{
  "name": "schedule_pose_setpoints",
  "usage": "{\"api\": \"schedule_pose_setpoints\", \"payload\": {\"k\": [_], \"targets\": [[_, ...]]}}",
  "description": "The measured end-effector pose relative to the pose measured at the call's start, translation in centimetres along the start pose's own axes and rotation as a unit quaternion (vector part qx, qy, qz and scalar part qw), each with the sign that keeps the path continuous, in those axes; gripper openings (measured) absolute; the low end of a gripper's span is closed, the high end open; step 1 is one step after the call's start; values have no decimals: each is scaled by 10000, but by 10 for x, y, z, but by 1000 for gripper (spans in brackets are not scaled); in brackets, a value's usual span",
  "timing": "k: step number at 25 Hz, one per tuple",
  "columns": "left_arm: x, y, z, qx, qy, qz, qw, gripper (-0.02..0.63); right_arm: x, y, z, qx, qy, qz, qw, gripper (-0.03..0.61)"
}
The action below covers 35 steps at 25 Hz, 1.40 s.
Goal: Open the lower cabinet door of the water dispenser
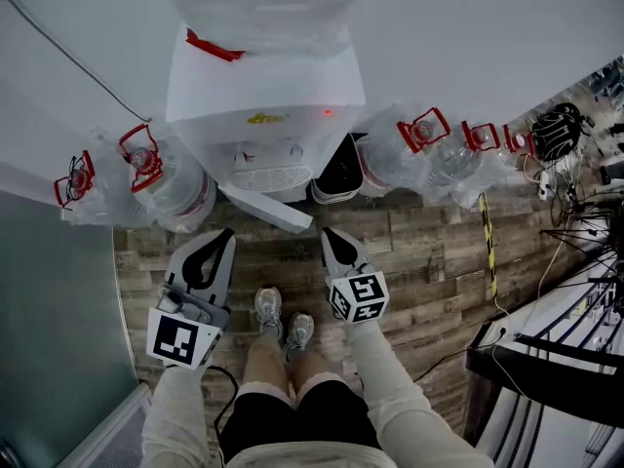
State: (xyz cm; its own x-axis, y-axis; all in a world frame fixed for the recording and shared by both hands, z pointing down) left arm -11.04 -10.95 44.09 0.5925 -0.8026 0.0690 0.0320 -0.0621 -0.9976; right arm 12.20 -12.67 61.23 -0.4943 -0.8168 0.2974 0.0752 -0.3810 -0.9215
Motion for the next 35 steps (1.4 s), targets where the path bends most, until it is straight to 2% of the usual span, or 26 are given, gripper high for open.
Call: {"api": "schedule_pose_setpoints", "payload": {"k": [2, 5, 11, 22, 35], "targets": [[-4, 7, 3, -3, 45, -111, 9999, 2, -7, 16, -6, -81, 42, 78, 9999, 8], [-9, 22, 7, 171, 23, 1, 9999, 2, -18, 37, -15, -197, 109, 154, 9996, 8], [-19, 45, 19, 70, 55, -13, 10000, 2, -45, 80, -31, -388, 186, 271, 9987, 8], [-38, 85, 38, 32, 99, -29, 9999, 2, -93, 146, -51, -327, 312, 567, 9974, 8], [-56, 136, 57, 21, 300, 235, 9993, 2, -144, 215, -76, -625, 348, 1077, 9916, 8]]}}
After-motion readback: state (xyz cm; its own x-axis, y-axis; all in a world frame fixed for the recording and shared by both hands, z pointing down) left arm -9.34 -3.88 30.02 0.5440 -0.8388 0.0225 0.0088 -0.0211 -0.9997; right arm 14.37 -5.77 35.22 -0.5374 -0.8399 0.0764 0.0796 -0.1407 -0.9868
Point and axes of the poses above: the fingertips, and each gripper's own axes: x forward along the fingers, z to its right, y out of its top, the point moved 7 cm from there along -x, backward along the fingers, and after that the axes turned 3 degrees about z, right-handed, at the moved point
